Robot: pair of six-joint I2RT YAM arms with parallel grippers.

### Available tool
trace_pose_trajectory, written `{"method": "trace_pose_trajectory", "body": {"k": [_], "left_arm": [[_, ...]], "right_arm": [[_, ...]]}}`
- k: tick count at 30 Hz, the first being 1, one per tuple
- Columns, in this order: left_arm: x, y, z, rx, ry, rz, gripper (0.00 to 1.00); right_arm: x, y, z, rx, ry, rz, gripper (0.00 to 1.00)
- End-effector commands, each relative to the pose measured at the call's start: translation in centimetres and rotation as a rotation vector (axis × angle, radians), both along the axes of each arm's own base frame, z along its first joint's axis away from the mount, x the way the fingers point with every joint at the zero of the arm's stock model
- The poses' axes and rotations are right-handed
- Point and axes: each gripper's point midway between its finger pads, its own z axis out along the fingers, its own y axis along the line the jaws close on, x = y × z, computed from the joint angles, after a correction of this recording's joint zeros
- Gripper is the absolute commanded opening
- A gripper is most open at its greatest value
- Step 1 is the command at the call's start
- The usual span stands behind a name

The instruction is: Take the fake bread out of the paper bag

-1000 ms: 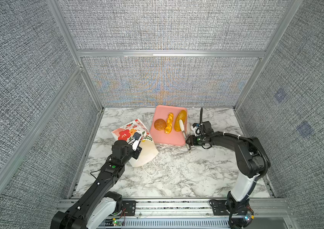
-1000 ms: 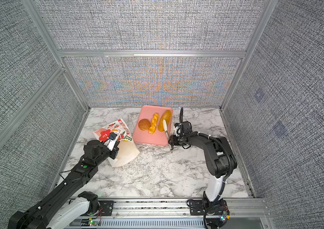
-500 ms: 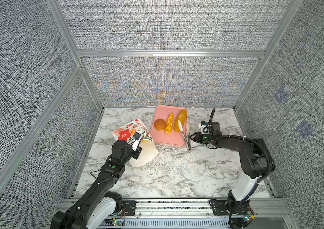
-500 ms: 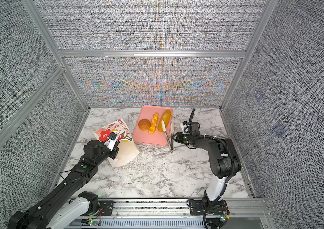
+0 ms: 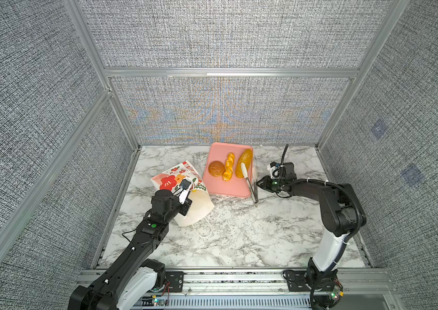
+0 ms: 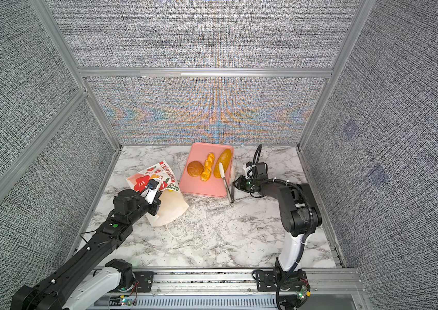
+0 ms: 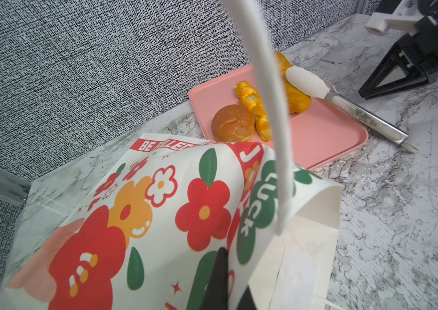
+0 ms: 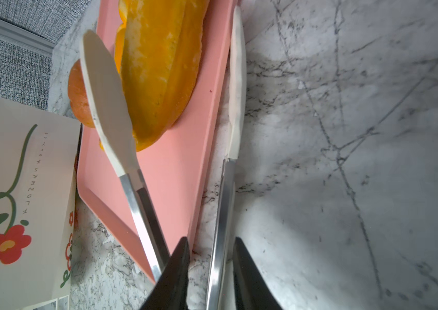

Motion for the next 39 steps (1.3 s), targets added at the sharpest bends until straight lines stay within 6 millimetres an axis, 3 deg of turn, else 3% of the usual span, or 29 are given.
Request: {"method": "trace_pose_trajectory", "body": {"k": [1,6,12,18,21,25,27,30,33,39], "left_arm": [[0.1,-0.3,0.4,-0.016,-0.004,-0.011,0.0],[0.0,-0.3,0.5,-0.013,-0.01,-0.011,0.0],[-0.2,-0.2,0.5,0.014,-0.03,-0.025,0.0],[-0.6,0.5,-0.6,0.186,-0.028,-0.053,0.0],[-1.0,1.8,-2.0,0.312,-0.015,-0.042,0.0],[-1.3,2.7,-1.9,0.367,-0.04,-0.019,0.0],[-1.4,2.6,-1.3,0.371,-0.066,-0.022,0.0],[-1.3,2.5,-0.9,0.385,-0.089,-0.029,0.0],[-1.5,2.4,-0.8,0.405,-0.097,-0.042,0.0],[-1.9,2.4,-0.8,0.394,-0.113,-0.048,0.0]], "right_arm": [[-0.2,0.1,-0.8,-0.036,0.034,0.005,0.29],[-0.3,0.1,-2.2,-0.082,0.075,0.0,0.24],[-0.7,0.5,-2.2,-0.09,0.085,0.03,0.16],[-1.3,0.6,0.3,-0.082,0.051,0.063,0.0],[-1.6,0.5,1.9,-0.08,0.029,0.071,0.0],[-2.0,-0.2,3.3,-0.06,0.016,0.05,0.0],[-2.0,-1.2,3.7,-0.07,0.019,0.005,0.0],[-1.8,-4.4,3.7,-0.155,0.035,-0.117,0.0],[-1.8,-8.2,2.9,-0.34,0.072,-0.228,0.0],[-1.1,-11.8,0.4,-0.581,0.128,-0.266,0.0]]}}
